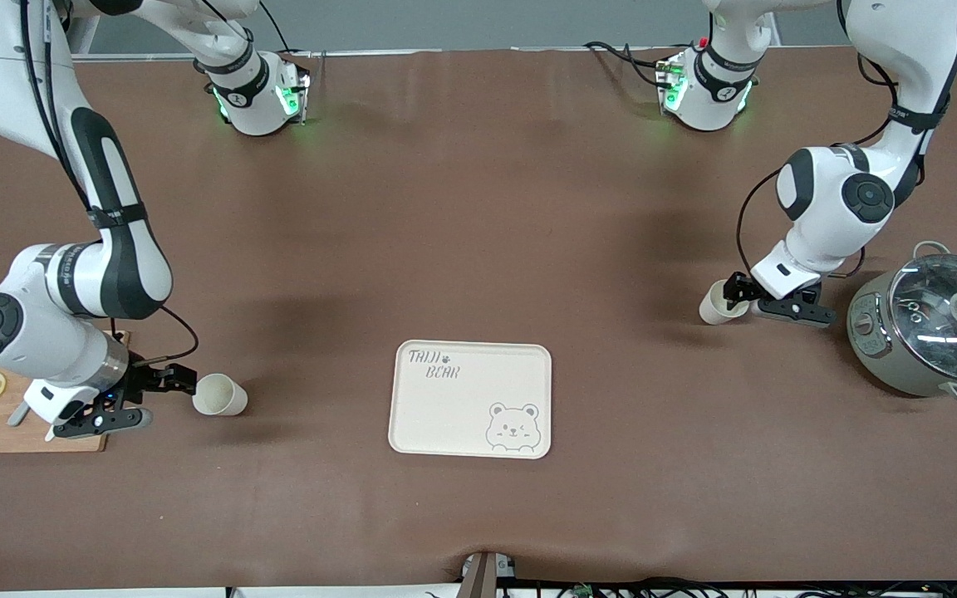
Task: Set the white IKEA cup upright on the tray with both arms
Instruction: 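Close the left gripper on its cup while the right gripper grasps another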
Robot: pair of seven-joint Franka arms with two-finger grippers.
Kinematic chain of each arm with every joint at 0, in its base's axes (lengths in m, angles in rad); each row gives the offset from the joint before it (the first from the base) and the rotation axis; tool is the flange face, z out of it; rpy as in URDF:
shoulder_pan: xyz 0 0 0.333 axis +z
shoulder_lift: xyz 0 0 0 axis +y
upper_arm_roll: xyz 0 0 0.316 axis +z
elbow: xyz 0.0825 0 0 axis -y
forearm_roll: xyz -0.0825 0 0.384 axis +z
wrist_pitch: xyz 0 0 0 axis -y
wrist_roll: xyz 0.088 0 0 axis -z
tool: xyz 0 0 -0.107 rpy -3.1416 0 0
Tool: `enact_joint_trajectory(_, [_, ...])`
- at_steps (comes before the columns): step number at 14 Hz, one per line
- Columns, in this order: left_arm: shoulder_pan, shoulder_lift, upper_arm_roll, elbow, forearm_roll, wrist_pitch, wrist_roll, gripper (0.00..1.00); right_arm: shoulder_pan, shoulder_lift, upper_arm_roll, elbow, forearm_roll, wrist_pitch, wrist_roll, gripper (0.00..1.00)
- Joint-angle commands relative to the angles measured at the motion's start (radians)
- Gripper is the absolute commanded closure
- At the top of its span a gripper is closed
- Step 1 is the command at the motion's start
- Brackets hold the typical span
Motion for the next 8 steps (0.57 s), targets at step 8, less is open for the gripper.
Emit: enact_joint_trajectory(8, [0.005,0.012,-0.008,0.015,-0.024,0.015,0.039,1.00,-0.010,0.053,0.012,-0.002,-0.015,0.068,-0.035,0.00])
